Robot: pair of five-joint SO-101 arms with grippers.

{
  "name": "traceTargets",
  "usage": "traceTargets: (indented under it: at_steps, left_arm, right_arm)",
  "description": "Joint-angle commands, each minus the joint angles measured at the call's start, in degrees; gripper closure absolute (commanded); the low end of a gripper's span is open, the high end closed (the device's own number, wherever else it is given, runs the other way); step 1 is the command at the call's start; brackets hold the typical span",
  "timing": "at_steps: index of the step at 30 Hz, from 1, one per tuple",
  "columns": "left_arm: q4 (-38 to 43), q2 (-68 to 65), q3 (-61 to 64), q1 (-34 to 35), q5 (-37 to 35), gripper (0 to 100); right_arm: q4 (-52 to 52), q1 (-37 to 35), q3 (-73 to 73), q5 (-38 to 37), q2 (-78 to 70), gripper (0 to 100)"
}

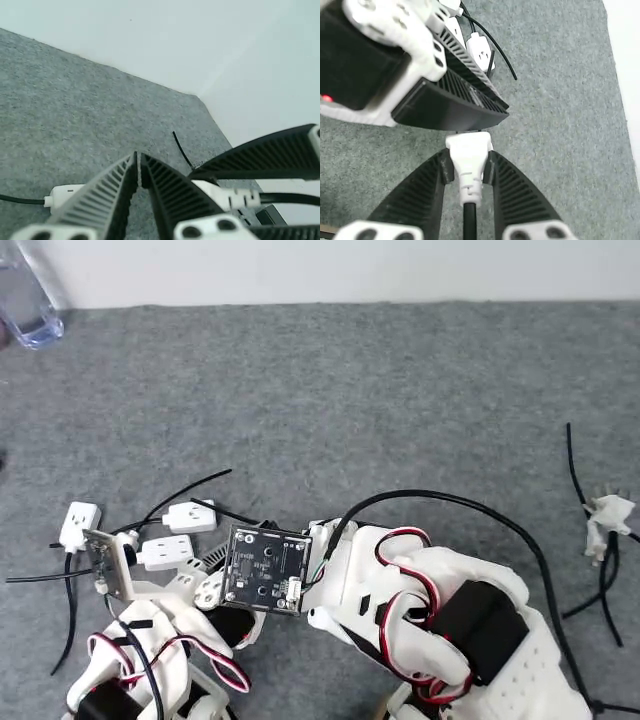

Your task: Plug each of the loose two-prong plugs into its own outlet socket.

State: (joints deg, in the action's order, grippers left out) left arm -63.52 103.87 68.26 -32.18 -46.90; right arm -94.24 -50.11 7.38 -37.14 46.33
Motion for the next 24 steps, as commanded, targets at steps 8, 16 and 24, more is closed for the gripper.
traceTargets:
  at_steps: [8,16,24]
  left_arm:
    - [-0.4,0.9,1.8,-0.4,-0.3,99]
    - [-0.3,0.9,1.5,0.0,0.0,99]
    - [-0.3,0.9,0.8,0.2,0.1,99]
  right_arm:
    - [0.7,1.3,-4.7,0.7,0.5,98.9]
    - [0.5,1.3,-2.9,0.2,0.6,98.9]
    - [2.2,2.6,1.7,-0.7,0.7,99.1]
